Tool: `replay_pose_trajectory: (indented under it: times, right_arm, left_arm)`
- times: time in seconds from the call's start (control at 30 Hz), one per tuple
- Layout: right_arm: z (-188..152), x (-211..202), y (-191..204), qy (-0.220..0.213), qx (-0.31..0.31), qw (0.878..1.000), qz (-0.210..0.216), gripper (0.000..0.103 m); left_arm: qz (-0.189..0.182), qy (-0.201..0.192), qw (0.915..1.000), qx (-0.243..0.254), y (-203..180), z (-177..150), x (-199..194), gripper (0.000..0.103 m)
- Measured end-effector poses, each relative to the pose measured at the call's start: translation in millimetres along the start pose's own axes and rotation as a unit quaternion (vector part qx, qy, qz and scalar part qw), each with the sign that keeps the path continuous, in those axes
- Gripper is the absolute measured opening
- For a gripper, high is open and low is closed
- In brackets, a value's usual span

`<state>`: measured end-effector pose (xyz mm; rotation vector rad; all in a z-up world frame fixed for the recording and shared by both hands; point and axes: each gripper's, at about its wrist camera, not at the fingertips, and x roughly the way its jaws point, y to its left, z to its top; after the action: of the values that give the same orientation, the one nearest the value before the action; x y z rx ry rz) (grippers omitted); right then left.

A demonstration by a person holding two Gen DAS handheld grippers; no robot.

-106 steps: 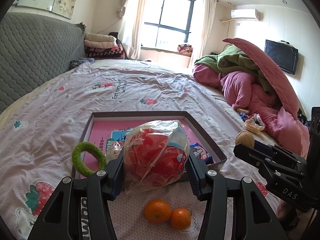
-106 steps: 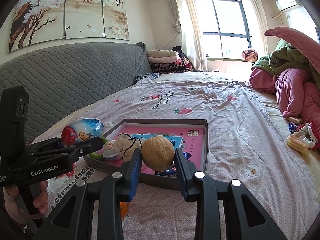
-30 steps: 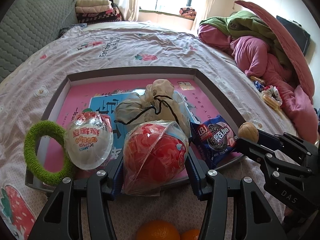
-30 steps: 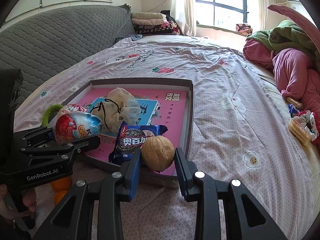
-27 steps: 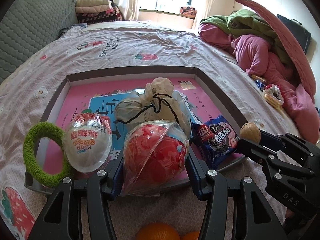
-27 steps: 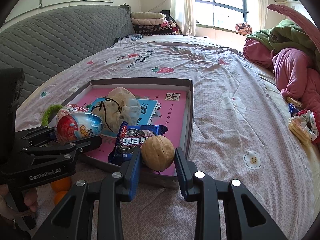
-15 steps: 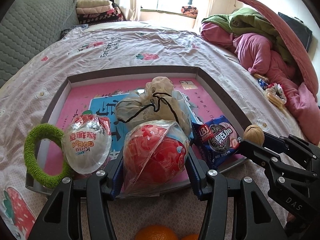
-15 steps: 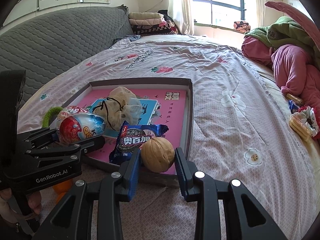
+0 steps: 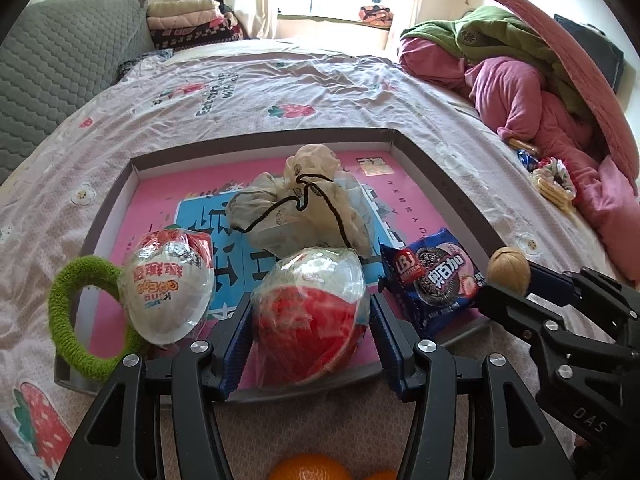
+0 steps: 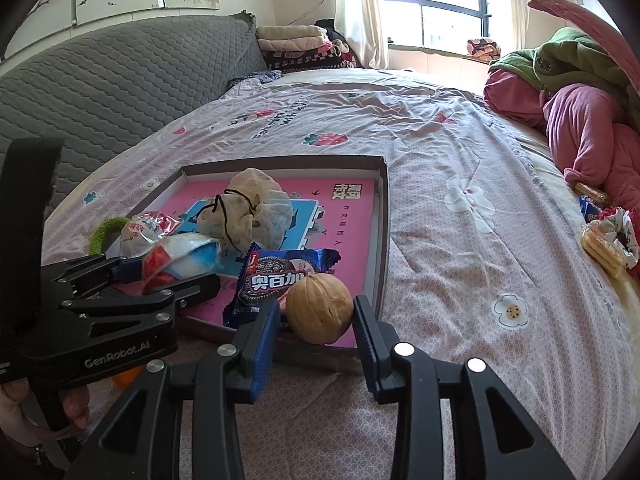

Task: Organize objects
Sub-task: 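Lower the red ball into the tray with the left tool while the right tool lowers the walnut, then open both tools releasing the red ball and walnut in the tray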

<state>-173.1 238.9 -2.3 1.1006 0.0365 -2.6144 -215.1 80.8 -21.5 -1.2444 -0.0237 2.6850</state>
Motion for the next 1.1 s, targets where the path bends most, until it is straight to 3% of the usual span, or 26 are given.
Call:
replay_pose_trajectory:
  times: [1.1]
  right_arm:
    - [4.0,-8.8,-8.7,-0.024,0.007,0.999,-0.019,0.041]
  left_arm:
    - [-0.011,-0.023,0.9994,-0.025,13.2,-19.4,-48.5,0.058]
